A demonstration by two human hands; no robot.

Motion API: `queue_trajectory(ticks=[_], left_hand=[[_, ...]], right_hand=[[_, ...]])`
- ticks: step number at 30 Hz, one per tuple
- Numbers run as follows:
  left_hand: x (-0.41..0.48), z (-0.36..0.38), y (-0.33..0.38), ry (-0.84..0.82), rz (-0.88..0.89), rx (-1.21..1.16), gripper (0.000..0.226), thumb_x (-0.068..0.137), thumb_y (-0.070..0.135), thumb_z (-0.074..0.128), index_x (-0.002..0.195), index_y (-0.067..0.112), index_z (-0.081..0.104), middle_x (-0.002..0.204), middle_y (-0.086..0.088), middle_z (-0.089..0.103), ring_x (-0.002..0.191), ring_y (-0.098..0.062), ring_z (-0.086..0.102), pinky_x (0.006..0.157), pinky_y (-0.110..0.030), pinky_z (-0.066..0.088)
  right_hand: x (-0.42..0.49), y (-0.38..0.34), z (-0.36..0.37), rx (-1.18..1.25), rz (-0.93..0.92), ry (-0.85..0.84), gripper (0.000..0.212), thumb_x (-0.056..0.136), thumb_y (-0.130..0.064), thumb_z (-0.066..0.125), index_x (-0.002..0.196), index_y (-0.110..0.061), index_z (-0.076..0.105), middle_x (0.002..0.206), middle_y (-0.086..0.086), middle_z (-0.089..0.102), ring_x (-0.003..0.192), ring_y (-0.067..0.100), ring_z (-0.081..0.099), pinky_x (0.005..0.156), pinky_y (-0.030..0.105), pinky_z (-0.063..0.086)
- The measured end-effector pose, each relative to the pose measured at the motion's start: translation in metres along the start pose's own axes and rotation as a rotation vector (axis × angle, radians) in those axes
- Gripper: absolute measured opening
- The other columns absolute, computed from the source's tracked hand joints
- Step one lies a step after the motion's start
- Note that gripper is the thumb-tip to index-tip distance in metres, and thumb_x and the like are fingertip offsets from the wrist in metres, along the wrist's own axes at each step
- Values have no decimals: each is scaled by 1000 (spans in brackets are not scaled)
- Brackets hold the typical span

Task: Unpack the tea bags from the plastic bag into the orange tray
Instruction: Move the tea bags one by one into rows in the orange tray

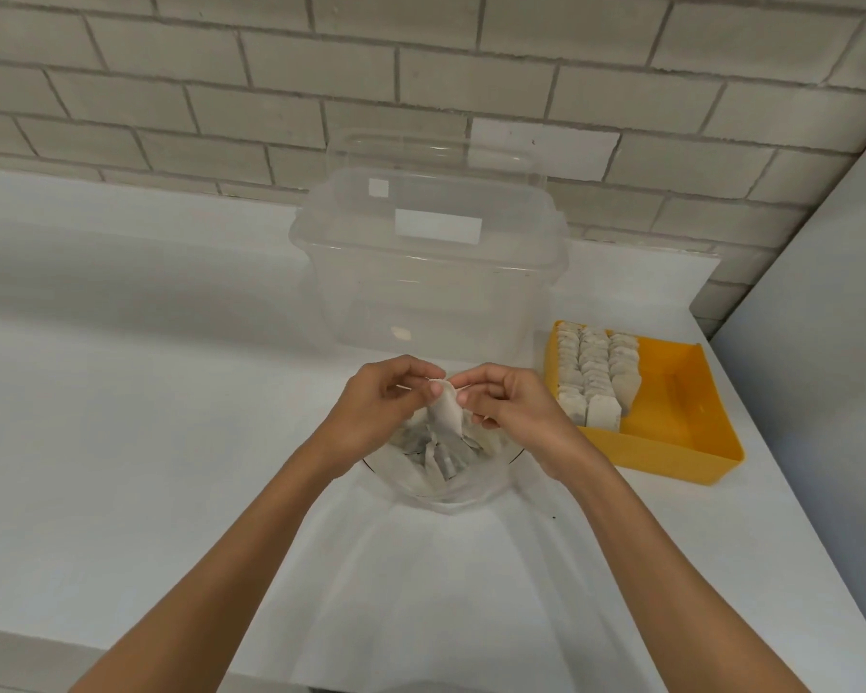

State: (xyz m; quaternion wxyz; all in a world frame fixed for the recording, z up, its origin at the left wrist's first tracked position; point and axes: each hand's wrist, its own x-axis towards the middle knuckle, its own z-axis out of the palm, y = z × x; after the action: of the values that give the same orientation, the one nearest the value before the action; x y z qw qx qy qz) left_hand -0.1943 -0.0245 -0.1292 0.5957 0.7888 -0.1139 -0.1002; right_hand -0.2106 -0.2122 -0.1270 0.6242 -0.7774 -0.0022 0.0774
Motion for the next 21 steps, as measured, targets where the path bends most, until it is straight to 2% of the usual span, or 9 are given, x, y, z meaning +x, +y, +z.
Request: queue_trajectory(ticks=[3, 7, 8, 10, 13, 16, 21], left_hand=[[1, -3, 3, 50, 47, 16, 10, 89, 21, 67, 91, 14, 73, 89, -2, 73, 79, -8, 63, 73, -19, 49], [3, -12, 2, 81, 62, 101, 8, 89, 18, 67, 90, 13, 74, 87, 4, 73, 76, 1, 63, 70, -8, 44], [3, -14, 2, 83, 61, 120, 9, 89, 18, 67, 90, 13, 74, 88, 4, 73, 78, -1, 64, 71, -8, 44], [5, -18, 1, 81, 57, 145, 9, 89, 18, 67, 90, 13, 74, 91, 3, 74, 86, -6, 66, 76, -9, 46], [5, -21, 1, 77, 58, 187, 9, 89, 18, 66, 90, 14, 74, 91, 2, 74, 89, -11, 67, 77, -9, 47], [5, -23, -1, 83, 53, 206, 9, 89, 17, 66, 90, 13, 74, 90, 1, 74, 87, -12, 67, 74, -8, 46], [6, -26, -2, 75, 40, 212, 9, 89, 18, 67, 90, 14, 74, 90, 2, 73, 88, -14, 67, 80, -15, 48]], right_hand=[[5, 3, 5, -105, -3, 25, 11, 88, -9, 65, 97, -13, 70, 78, 6, 71, 59, 6, 56, 63, 17, 46], [14, 9, 20, -498, -14, 31, 13, 86, -8, 60, 87, -11, 73, 71, -3, 69, 61, 4, 58, 61, 14, 43], [17, 13, 26, -584, -11, 27, 15, 86, -9, 58, 85, -8, 74, 73, -2, 69, 66, 8, 60, 62, 16, 44], [21, 23, 37, -685, 26, 38, 20, 87, -13, 56, 78, -2, 70, 76, 7, 70, 73, 22, 64, 67, 30, 51], [22, 34, 49, -687, 89, 40, 27, 86, -22, 59, 72, 0, 66, 70, 11, 67, 69, 28, 65, 69, 42, 56], [21, 35, 55, -659, 83, 44, 19, 83, -17, 62, 70, -4, 66, 64, 7, 67, 67, 24, 66, 72, 43, 56], [19, 26, 50, -600, 46, 63, 7, 83, -12, 61, 77, -13, 64, 70, -2, 66, 74, 19, 65, 74, 37, 56]])
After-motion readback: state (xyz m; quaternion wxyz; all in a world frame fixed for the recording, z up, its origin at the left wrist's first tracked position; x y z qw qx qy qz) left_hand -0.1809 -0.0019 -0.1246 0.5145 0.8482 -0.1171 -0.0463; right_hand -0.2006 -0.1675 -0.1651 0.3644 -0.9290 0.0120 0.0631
